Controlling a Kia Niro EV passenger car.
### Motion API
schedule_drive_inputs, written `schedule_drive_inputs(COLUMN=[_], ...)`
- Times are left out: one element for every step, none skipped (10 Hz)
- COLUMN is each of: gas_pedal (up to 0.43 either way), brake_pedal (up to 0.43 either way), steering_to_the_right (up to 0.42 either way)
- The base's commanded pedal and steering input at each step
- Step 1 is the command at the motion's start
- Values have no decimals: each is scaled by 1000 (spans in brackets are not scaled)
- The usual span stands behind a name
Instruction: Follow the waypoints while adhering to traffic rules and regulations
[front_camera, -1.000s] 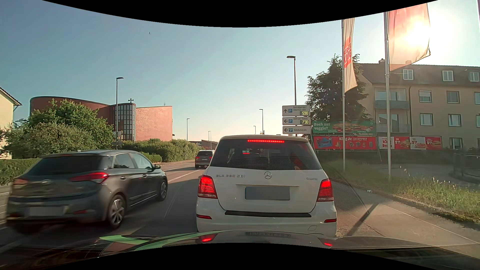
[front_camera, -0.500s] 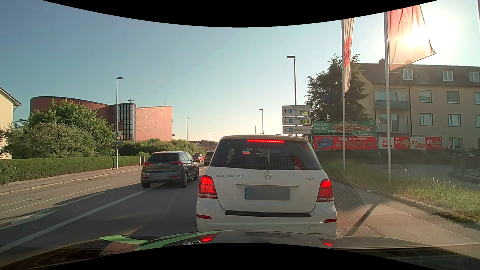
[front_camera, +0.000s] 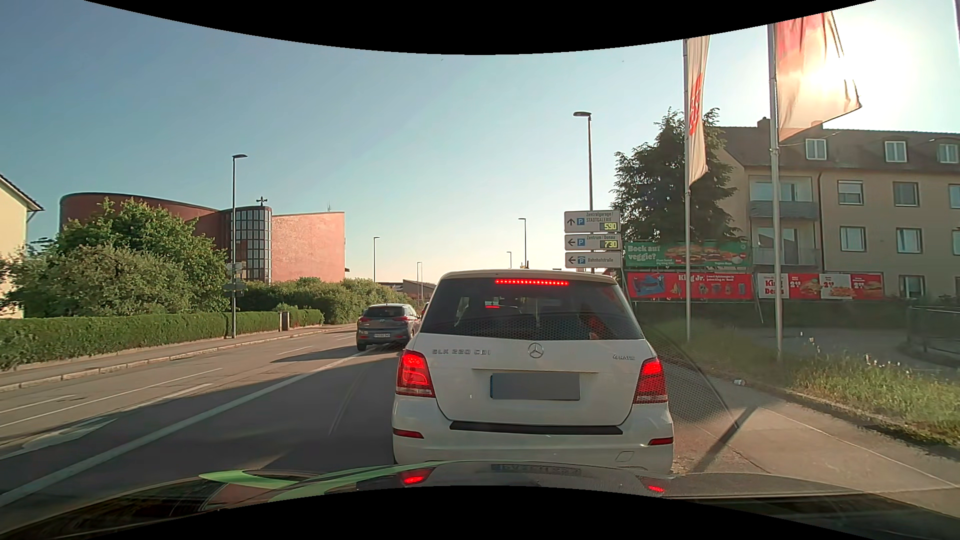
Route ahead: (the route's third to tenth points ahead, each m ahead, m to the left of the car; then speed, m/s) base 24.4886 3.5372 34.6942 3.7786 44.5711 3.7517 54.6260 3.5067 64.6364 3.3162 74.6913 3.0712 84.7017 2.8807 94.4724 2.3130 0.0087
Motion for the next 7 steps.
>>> schedule_drive_inputs(gas_pedal=[0, 0, 0, 0, 0, 0, 0], brake_pedal=[274, 280, 280, 274, 280, 280, 280], steering_to_the_right=[-3, -3, -3, -3, -3, -3, -3])
